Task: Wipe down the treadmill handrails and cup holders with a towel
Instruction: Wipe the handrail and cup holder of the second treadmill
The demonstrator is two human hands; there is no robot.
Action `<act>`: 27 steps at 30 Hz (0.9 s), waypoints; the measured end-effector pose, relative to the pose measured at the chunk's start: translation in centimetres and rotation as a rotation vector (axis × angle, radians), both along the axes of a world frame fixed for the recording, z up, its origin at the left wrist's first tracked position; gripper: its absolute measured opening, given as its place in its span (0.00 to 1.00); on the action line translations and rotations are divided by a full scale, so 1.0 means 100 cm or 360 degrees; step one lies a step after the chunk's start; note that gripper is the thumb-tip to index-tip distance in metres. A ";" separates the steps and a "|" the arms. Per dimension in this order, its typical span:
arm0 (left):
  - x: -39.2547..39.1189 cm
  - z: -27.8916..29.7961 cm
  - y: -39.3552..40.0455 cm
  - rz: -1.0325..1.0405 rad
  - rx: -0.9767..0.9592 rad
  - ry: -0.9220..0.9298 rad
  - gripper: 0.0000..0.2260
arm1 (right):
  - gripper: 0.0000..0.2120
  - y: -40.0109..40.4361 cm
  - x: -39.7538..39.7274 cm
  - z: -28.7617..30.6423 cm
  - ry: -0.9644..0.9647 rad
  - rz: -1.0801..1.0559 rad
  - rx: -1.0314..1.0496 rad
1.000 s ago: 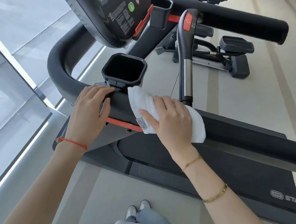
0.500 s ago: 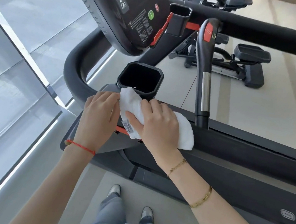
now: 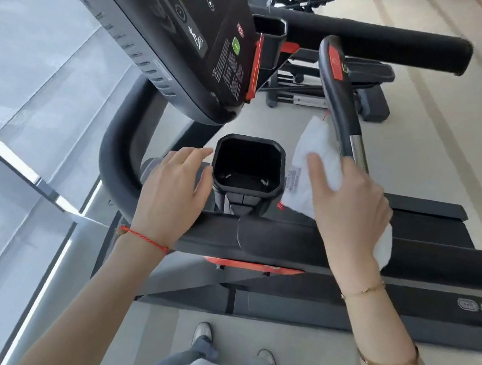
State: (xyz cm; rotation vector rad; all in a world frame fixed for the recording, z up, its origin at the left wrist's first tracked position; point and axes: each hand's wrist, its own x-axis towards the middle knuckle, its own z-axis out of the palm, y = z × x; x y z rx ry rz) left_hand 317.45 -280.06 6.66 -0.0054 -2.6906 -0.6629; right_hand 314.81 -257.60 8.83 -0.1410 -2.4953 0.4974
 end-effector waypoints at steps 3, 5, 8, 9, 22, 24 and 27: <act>-0.015 0.001 -0.007 -0.0027 0.0018 -0.0069 0.16 | 0.26 -0.015 -0.021 0.002 -0.0220 -0.0033 -0.0033; -0.022 -0.001 -0.011 -0.0063 0.0044 -0.0101 0.17 | 0.25 -0.025 -0.030 -0.002 -0.0429 0.0109 -0.0008; -0.030 -0.005 -0.013 -0.0088 0.0110 -0.0159 0.17 | 0.24 -0.032 -0.027 -0.004 -0.0908 0.0383 -0.0039; -0.032 -0.007 -0.013 -0.0092 0.0122 -0.0177 0.18 | 0.24 -0.030 -0.025 -0.004 -0.1019 0.0432 -0.0053; -0.045 -0.018 -0.003 -0.0063 0.0298 -0.0221 0.18 | 0.25 -0.025 -0.103 -0.004 -0.1205 0.1047 0.0305; -0.046 -0.018 -0.003 -0.0072 0.0305 -0.0204 0.18 | 0.25 -0.018 -0.101 -0.007 -0.1233 0.1189 0.0145; -0.046 -0.019 -0.003 -0.0069 0.0297 -0.0202 0.18 | 0.21 -0.007 -0.102 -0.007 -0.1282 0.1315 -0.0221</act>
